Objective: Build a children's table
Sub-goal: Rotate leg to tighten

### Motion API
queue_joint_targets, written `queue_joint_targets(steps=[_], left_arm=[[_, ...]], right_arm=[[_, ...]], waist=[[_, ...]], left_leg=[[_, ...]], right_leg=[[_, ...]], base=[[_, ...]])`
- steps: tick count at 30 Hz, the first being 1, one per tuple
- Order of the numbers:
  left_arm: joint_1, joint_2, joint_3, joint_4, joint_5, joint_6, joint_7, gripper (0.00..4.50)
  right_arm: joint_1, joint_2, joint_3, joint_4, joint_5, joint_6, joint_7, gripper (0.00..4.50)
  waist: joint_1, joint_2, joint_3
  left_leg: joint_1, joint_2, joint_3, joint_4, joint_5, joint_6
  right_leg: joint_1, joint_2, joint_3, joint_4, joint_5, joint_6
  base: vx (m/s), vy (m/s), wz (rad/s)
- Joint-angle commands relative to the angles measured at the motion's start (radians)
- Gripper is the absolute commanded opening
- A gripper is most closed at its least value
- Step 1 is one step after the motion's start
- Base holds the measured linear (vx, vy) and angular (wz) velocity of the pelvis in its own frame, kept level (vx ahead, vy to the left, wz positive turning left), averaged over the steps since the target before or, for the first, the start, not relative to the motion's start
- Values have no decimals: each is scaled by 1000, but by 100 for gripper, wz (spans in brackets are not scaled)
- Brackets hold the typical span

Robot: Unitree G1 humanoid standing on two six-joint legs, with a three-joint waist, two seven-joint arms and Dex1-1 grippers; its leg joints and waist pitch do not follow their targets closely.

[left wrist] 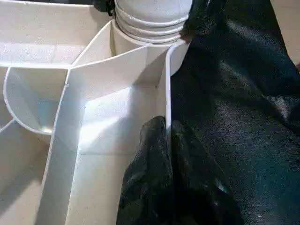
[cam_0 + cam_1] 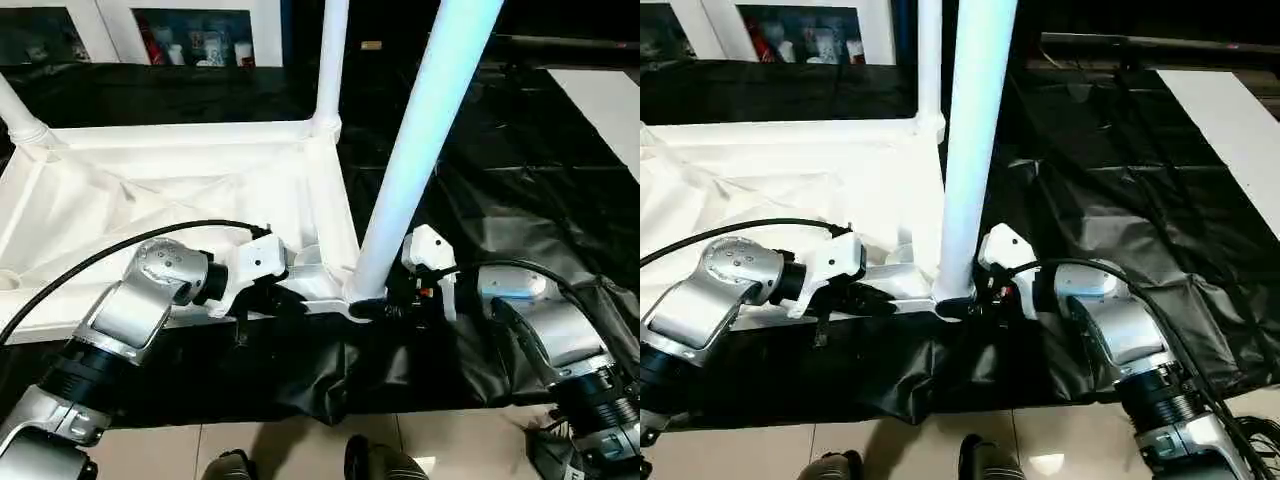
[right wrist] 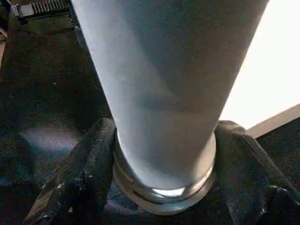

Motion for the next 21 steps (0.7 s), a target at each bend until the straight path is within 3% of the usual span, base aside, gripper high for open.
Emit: queue_joint_targets(steps=[1,6,9,11,12,13,15,17,19,21], left_arm=[[30,9,-54,-10,3,16,-36,0],[13,-25,-45,44,29,39,35,0],[-22,-110,-18,132,72,49,202,0],[-38,-145,-15,162,86,61,257,0],[-45,-160,-11,173,86,70,275,0],[-58,-187,-4,192,84,86,305,0],[-93,-245,5,238,90,109,377,0],[-117,-279,10,275,97,109,420,0],[-156,-328,20,344,100,104,479,0],[-185,-360,25,402,108,91,511,0]], right_arm=[[-5,-3,-3,12,-4,-1,-8,273],[-9,44,-16,63,-51,15,-145,270],[-21,158,-88,107,-35,124,-345,269],[-30,224,-134,123,-15,185,-450,269],[-31,243,-142,132,-18,192,-485,269],[-34,277,-156,151,-26,200,-547,268],[-41,345,-180,197,-45,187,-678,268],[-49,385,-199,229,-50,163,-757,268],[-61,432,-198,271,-82,116,-863,268],[-72,463,-188,301,-102,98,-901,268]], waist=[[1,2,-75],[1,0,-70],[-4,-2,-56],[-4,-2,-57],[-4,-2,-60],[-6,0,-57],[-11,3,-59],[-13,0,-56],[-12,-3,-54],[-11,-2,-56]], left_leg=[[-2,12,7,-48,-90,95],[-3,10,6,-49,-119,75],[3,4,3,-56,-207,30],[10,0,-4,-57,-238,11],[6,1,-9,-61,-221,10],[5,4,-10,-65,-223,10],[13,5,-8,-65,-241,3],[11,4,-11,-69,-265,-1],[20,0,-9,-67,-297,2],[18,-2,-11,-70,-297,7]], right_leg=[[84,-58,46,-48,-129,-247],[81,-58,46,-57,-218,-219],[70,-56,41,-86,-468,-141],[68,-62,38,-100,-605,-84],[72,-65,37,-100,-607,-65],[68,-63,34,-103,-595,-61],[60,-62,33,-106,-576,-71],[62,-61,30,-107,-572,-67],[52,-62,30,-117,-615,-46],[54,-63,30,-119,-612,-37]], base=[[0,0,0],[0,0,0],[0,0,0],[-59,2,-2],[-58,5,-3],[0,0,0],[0,0,0],[0,0,0],[0,0,0],[0,0,0]])
